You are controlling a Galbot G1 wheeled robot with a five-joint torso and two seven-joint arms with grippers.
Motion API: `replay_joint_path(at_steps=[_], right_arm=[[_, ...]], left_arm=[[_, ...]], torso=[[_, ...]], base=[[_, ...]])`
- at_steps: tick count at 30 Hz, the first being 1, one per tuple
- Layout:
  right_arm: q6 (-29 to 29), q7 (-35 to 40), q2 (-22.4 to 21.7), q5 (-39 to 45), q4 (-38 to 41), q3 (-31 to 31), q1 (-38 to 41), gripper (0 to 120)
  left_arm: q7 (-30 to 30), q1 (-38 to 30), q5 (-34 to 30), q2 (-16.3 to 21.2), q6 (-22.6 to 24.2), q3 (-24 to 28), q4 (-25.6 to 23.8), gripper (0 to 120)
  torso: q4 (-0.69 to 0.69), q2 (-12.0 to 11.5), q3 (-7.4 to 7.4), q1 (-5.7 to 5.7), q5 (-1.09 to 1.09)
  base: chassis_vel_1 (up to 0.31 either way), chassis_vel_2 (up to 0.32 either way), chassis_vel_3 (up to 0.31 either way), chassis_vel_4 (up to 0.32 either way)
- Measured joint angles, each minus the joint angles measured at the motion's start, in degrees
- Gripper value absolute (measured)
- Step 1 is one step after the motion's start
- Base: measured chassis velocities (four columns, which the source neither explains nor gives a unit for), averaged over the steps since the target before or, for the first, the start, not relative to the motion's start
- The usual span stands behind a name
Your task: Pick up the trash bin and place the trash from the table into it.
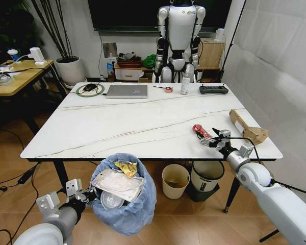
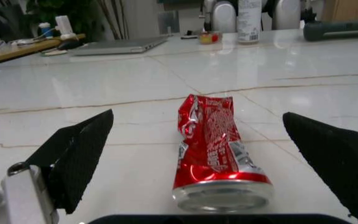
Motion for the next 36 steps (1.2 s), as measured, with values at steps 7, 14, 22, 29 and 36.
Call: replay_joint_path(at_steps=[7,14,22,29,36], right_arm=[[0.44,-1.21,0.67,-0.63,-2.61,-0.84,0.81,100],[0.59,-2.12,0.72,-1.23,-3.77,-1.45,1.04,98],[0.68,-2.57,0.66,-1.23,-4.38,-1.58,1.27,70],[0.75,-2.78,0.62,-1.15,-4.50,-1.76,1.39,49],[1.23,-3.31,0.36,-0.85,-4.49,-1.98,1.64,47]], left_arm=[[0.00,-0.35,-0.27,0.12,-0.03,-0.16,0.30,0],[-0.03,-0.74,-0.44,0.20,-0.04,-0.03,0.59,0],[-0.04,-1.03,-0.66,0.26,-0.04,0.13,0.81,0],[-0.05,-1.26,-0.77,0.27,-0.04,0.21,0.94,0],[-0.07,-1.42,-0.84,0.33,-0.05,0.22,0.98,0]], torso=[[0.01,0.00,0.00,0.00,-0.01],[0.00,0.00,0.00,0.00,-0.01],[0.00,0.00,0.00,0.00,-0.01],[0.00,0.00,0.00,0.00,-0.01],[0.01,0.00,0.00,0.00,0.00]], base=[[0.000,0.000,0.000,0.000],[0.000,0.000,0.000,0.000],[0.000,0.000,0.000,0.000],[0.000,0.000,0.000,0.000],[0.000,0.000,0.000,0.000]])
